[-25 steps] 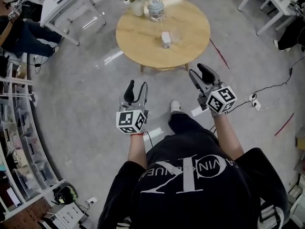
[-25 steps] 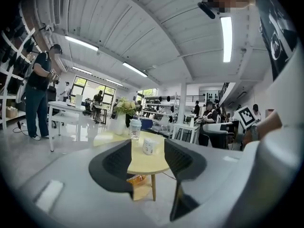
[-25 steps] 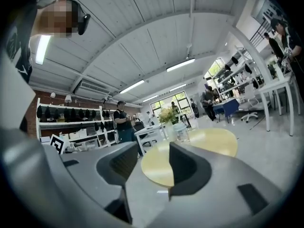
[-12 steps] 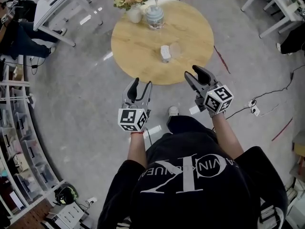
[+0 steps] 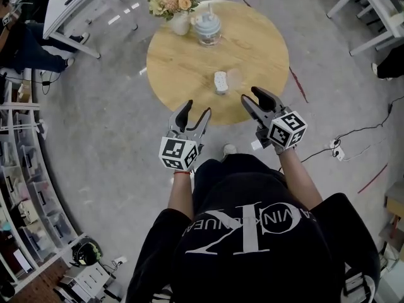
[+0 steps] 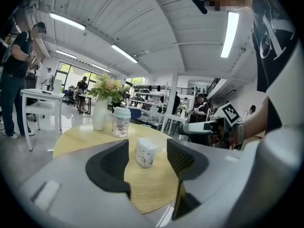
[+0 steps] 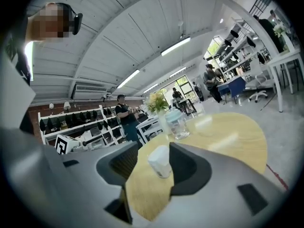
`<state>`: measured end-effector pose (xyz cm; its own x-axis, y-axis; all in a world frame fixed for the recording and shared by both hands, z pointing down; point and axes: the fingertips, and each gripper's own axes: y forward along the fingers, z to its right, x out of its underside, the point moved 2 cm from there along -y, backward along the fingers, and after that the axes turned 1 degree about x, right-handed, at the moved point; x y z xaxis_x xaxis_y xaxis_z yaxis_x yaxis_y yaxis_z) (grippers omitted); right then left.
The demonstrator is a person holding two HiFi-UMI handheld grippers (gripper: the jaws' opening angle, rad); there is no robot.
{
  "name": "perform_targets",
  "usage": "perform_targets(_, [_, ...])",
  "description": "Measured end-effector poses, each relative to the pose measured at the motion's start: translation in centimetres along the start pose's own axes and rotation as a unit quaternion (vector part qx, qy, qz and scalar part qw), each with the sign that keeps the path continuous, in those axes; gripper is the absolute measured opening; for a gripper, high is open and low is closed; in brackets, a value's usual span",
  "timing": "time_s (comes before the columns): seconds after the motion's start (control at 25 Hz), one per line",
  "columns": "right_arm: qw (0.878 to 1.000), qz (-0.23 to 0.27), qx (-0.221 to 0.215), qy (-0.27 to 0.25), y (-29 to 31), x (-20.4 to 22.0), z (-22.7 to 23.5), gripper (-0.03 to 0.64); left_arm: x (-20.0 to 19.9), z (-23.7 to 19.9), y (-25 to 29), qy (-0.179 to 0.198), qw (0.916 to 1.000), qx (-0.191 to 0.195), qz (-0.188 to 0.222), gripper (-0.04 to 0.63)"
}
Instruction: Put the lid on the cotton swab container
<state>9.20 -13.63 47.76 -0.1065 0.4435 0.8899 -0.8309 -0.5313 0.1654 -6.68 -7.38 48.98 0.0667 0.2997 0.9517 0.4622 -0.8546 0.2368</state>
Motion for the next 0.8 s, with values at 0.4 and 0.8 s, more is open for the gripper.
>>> perform_targets(0.4, [0.999, -0.022, 0.007, 0.042, 2.1, 1.3, 1.7, 0.172, 1.4, -0.7, 3.5, 0.019, 0.9955, 0.066, -0.065, 0.276])
perform_targets(0.8, [0.995, -0.041, 0.046, 0.080, 4.5, 2.5, 3.2, 0.172, 3.9, -1.4, 8.9, 0.073, 0.9695, 0.177, -0.153, 0.345])
